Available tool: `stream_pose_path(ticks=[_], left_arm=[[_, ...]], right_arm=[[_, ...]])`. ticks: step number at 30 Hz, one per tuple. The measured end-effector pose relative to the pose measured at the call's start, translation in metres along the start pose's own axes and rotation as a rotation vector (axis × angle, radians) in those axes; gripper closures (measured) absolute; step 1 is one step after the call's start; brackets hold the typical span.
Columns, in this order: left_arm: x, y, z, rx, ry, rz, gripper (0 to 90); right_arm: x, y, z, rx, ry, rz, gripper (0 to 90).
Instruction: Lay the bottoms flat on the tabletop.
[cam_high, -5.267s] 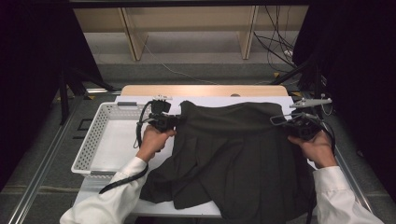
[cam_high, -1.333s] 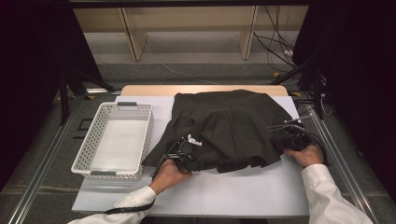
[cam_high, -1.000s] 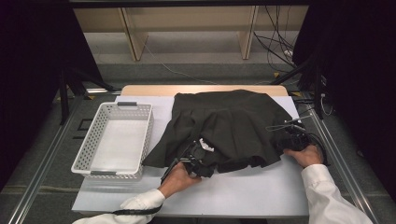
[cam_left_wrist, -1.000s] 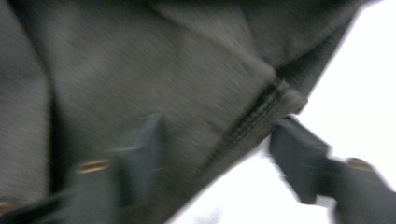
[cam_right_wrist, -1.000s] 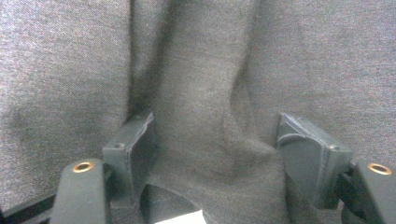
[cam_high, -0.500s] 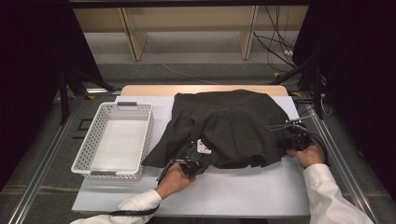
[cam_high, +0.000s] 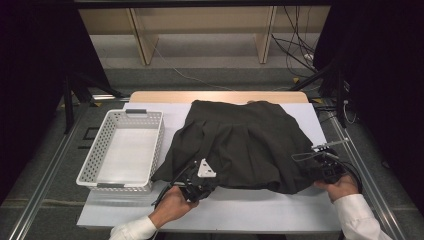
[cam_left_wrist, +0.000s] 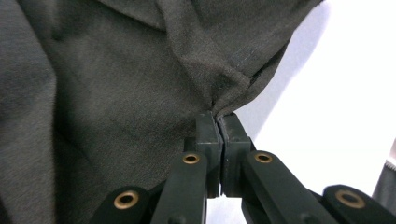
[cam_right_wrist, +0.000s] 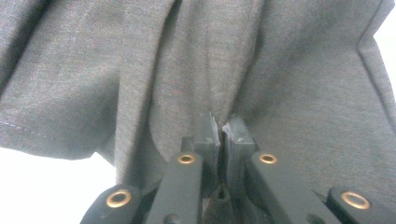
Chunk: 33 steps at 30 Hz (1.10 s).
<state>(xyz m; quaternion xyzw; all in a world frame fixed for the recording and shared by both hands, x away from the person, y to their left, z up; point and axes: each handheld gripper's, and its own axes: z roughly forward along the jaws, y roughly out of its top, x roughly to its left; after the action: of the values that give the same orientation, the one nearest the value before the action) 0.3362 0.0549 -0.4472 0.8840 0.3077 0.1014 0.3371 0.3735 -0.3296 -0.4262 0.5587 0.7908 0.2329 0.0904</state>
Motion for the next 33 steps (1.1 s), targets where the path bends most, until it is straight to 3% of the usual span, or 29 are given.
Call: stream_pose_path(ticks=[2, 4, 6, 8, 10, 12, 13, 16, 19, 22, 26, 28, 30, 31, 32, 33], left_arm=[[0.003, -0.001, 0.004, 0.000, 0.001, -0.020, 86.0], [0.003, -0.001, 0.008, 0.007, 0.001, -0.010, 82.6], [0.001, 0.000, 0.011, 0.015, 0.013, -0.017, 66.9], [0.000, 0.002, 0.015, 0.031, 0.021, -0.023, 55.3], [0.001, 0.004, 0.023, 0.063, 0.009, -0.054, 46.8], [0.001, 0.005, 0.032, 0.081, -0.018, -0.089, 38.9], [0.001, 0.005, 0.037, 0.095, -0.018, -0.084, 36.3], [0.000, 0.006, 0.044, 0.098, 0.005, -0.082, 38.3], [-0.002, 0.007, 0.046, 0.074, 0.018, -0.070, 57.2], [-0.002, 0.007, 0.046, 0.076, 0.023, -0.067, 75.9], [-0.001, 0.008, 0.044, 0.066, 0.004, -0.064, 84.2], [-0.003, 0.007, 0.043, 0.064, -0.006, -0.057, 84.9], [-0.005, 0.007, 0.042, 0.064, -0.020, -0.055, 85.1], [-0.006, 0.007, 0.041, 0.060, -0.019, -0.051, 85.3], [-0.008, 0.007, 0.040, 0.061, -0.018, -0.041, 85.4], [-0.009, 0.006, 0.039, 0.057, -0.016, -0.043, 85.4]], right_arm=[[-0.001, -0.005, -0.003, -0.007, 0.002, 0.009, 83.9], [-0.005, -0.006, -0.003, -0.017, 0.012, 0.023, 69.5], [-0.011, -0.005, -0.002, -0.039, 0.012, 0.036, 47.3], [-0.018, -0.002, -0.004, -0.078, -0.009, 0.045, 37.3], [-0.024, 0.003, -0.006, -0.122, -0.035, 0.073, 33.8], [-0.030, 0.008, -0.005, -0.128, -0.036, 0.091, 29.0], [-0.033, 0.011, -0.003, -0.123, -0.034, 0.097, 27.9], [-0.034, 0.017, 0.008, -0.081, -0.036, 0.092, 21.3], [-0.032, 0.018, 0.020, -0.030, -0.034, 0.073, 17.6], [-0.031, 0.020, 0.029, 0.005, -0.027, 0.059, 17.9], [-0.031, 0.019, 0.044, 0.054, -0.052, 0.061, 33.2], [-0.027, 0.018, 0.044, 0.051, -0.089, 0.030, 40.8], [-0.027, 0.015, 0.041, 0.036, -0.078, 0.027, 56.1], [-0.028, 0.014, 0.039, 0.037, -0.061, 0.029, 68.7], [-0.030, 0.012, 0.039, 0.049, -0.026, 0.045, 75.7], [-0.030, 0.009, 0.038, 0.046, -0.024, 0.038, 81.3]])
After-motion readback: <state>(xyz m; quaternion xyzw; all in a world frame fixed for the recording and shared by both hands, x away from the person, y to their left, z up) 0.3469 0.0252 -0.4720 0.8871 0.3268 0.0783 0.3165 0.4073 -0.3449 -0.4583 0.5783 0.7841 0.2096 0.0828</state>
